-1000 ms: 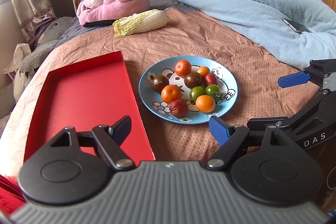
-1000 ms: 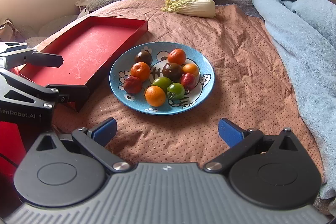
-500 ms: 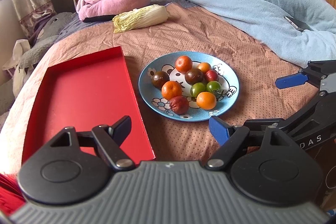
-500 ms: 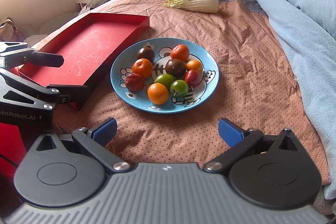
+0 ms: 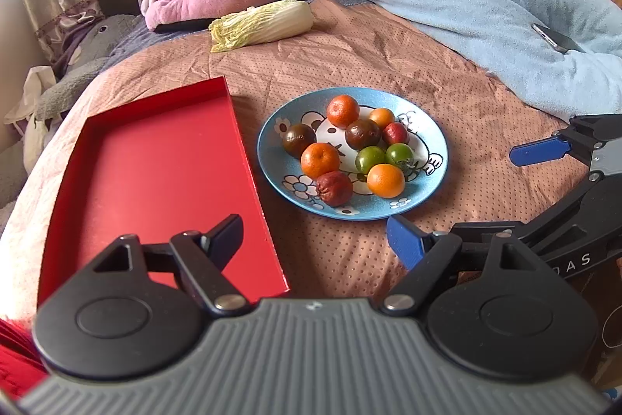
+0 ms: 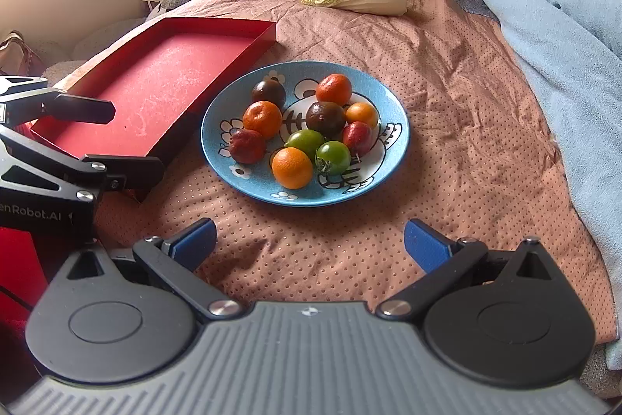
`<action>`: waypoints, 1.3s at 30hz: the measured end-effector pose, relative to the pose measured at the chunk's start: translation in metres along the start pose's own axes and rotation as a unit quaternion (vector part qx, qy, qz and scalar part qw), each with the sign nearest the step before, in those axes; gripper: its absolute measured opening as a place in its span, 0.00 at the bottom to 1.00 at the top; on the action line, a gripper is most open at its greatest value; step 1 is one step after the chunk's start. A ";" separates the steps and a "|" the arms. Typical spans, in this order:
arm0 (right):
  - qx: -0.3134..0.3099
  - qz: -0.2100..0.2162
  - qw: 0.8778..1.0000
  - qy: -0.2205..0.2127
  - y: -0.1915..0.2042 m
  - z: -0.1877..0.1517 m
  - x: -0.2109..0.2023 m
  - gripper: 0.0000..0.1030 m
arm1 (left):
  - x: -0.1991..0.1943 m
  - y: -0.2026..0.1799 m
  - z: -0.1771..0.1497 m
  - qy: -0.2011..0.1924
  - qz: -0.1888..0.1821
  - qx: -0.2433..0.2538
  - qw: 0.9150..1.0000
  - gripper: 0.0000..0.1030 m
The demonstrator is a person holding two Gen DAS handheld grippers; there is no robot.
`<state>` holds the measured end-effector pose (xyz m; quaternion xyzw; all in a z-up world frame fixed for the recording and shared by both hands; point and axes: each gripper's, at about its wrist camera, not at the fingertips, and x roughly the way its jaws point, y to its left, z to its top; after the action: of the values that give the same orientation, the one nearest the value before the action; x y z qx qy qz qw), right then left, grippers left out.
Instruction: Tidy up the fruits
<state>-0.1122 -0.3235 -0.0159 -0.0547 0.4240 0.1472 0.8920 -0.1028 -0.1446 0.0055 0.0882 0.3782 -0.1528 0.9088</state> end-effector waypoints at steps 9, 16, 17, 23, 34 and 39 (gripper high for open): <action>0.000 0.004 1.000 0.017 -0.002 -0.004 0.010 1.00 | 0.002 0.001 0.000 0.004 0.001 -0.002 1.000 0.80; 0.001 0.005 1.000 0.021 -0.001 -0.006 0.013 1.00 | 0.003 0.000 0.000 0.005 0.001 -0.001 1.000 0.80; 0.001 0.005 1.000 0.021 -0.001 -0.006 0.013 1.00 | 0.003 0.000 0.000 0.005 0.001 -0.001 1.000 0.80; -0.003 0.006 1.000 0.021 0.001 -0.006 0.014 1.00 | 0.003 0.000 0.000 0.005 0.001 -0.001 1.000 0.80; -0.004 0.006 1.000 0.023 0.003 -0.006 0.014 1.00 | 0.003 0.000 0.000 0.005 0.001 -0.001 1.000 0.80; -0.005 0.007 1.000 0.025 0.003 -0.007 0.014 1.00 | 0.003 0.000 0.000 0.005 0.001 -0.001 1.000 0.80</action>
<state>-0.1097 -0.3187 -0.0310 -0.0593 0.4457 0.1542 0.8798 -0.1011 -0.1447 0.0033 0.0889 0.3825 -0.1510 0.9072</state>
